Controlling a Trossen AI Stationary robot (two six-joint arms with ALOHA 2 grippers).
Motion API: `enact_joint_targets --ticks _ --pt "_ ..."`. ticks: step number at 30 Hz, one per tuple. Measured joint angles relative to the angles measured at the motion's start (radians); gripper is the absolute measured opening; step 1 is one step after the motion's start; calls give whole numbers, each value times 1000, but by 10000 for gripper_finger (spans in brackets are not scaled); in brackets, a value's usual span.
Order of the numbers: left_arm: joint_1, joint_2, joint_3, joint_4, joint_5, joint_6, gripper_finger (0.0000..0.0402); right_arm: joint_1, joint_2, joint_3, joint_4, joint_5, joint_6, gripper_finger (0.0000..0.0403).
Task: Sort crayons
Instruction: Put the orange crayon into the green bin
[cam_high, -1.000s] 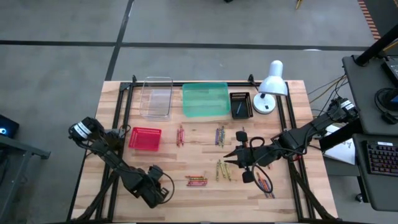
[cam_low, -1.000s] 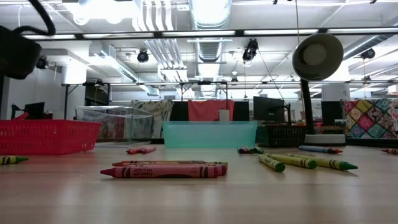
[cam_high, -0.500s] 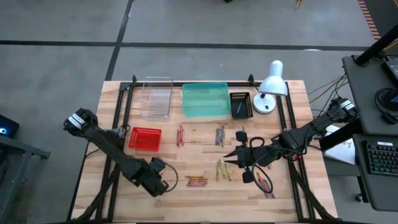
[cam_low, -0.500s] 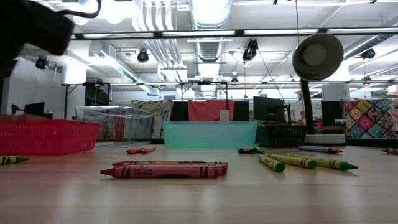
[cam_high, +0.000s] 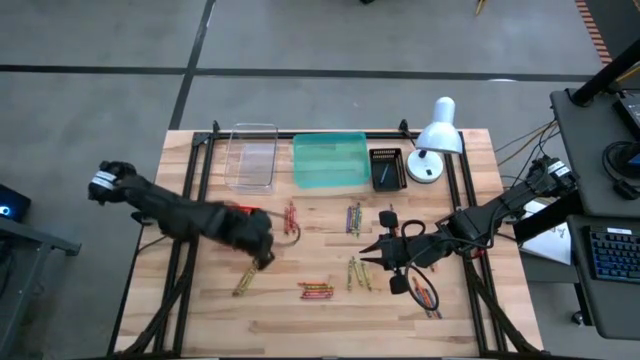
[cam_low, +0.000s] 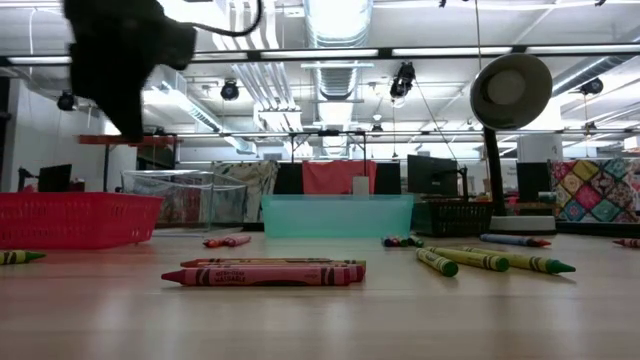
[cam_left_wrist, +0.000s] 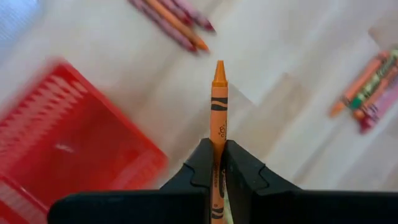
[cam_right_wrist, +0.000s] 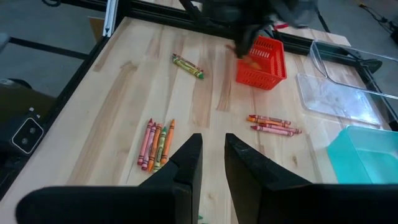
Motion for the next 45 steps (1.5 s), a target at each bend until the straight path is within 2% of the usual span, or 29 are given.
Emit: enact_joint_targets --ticks 9,14,19,28,38,43,45 --pt "341 -24 22 63 36 452 0 0 0 0 0 0 0 59" --pt "510 46 109 104 54 695 0 0 0 0 -1 0 20 59" --pt "634 183 271 106 60 925 0 0 0 0 -9 0 15 59" --pt "728 533 659 101 61 1254 0 0 -7 0 -39 0 -19 59" --pt "790 881 1095 -58 63 1429 0 0 -21 0 -45 0 -18 59" --pt "810 1001 1266 -173 160 1459 0 0 -21 0 -53 0 10 59" --pt "814 1035 1320 -208 167 1462 0 0 -21 0 -57 0 21 59"
